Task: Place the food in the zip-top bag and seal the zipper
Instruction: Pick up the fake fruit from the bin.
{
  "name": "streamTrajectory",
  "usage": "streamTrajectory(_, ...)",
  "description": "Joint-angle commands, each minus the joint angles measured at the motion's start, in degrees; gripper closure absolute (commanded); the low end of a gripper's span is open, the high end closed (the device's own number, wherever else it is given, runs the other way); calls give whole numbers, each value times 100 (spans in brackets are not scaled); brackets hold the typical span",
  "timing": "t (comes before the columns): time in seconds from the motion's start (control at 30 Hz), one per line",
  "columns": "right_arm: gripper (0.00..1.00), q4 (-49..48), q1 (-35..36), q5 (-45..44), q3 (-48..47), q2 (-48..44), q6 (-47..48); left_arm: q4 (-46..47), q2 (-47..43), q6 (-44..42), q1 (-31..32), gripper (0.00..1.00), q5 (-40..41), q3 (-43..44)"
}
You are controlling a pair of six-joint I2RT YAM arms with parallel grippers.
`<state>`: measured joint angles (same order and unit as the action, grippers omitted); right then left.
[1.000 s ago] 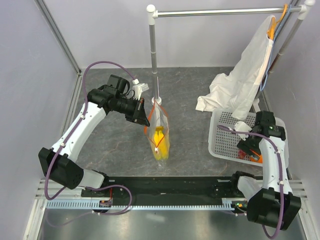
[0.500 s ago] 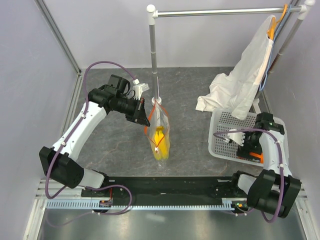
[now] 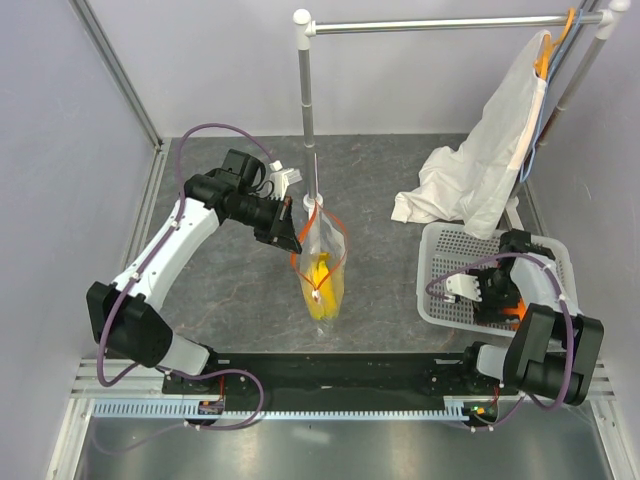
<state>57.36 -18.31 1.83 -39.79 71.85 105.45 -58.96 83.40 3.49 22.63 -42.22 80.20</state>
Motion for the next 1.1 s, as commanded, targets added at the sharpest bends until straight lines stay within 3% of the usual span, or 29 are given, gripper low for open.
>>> streamTrajectory(0.0, 9, -322, 186, 292, -47, 179, 318, 104, 72, -138, 13, 98, -138, 13)
streamTrajectory(0.13, 19, -594, 441, 450, 94, 206, 222, 104, 80, -129, 13, 98, -129, 22)
streamTrajectory(0.23, 41, -700, 547, 599, 68, 250, 29, 104, 63, -120, 13, 98, -129, -5)
streamTrajectory(0.27, 54, -596, 556, 635, -63, 267, -67, 104, 54, -120, 13, 98, -103, -22)
streamTrajectory(0.37, 74, -149, 582, 836, -476, 355, -156, 104, 10, -129, 13, 98, -76, -49)
streamTrajectory(0.53, 100, 783, 749, 1408, -1249, 224, -384, 104, -7, -120, 13, 98, -41, -5)
streamTrajectory(0.8, 100, 1242, 1522, 2040, -1531, -444, -806, 121, 1, -111, 13, 98, -41, -22)
streamTrajectory(1.07, 100, 1875, 2058, 3192, -2595, -619, -1842, 183, 10, -50, 13, 98, -76, -137)
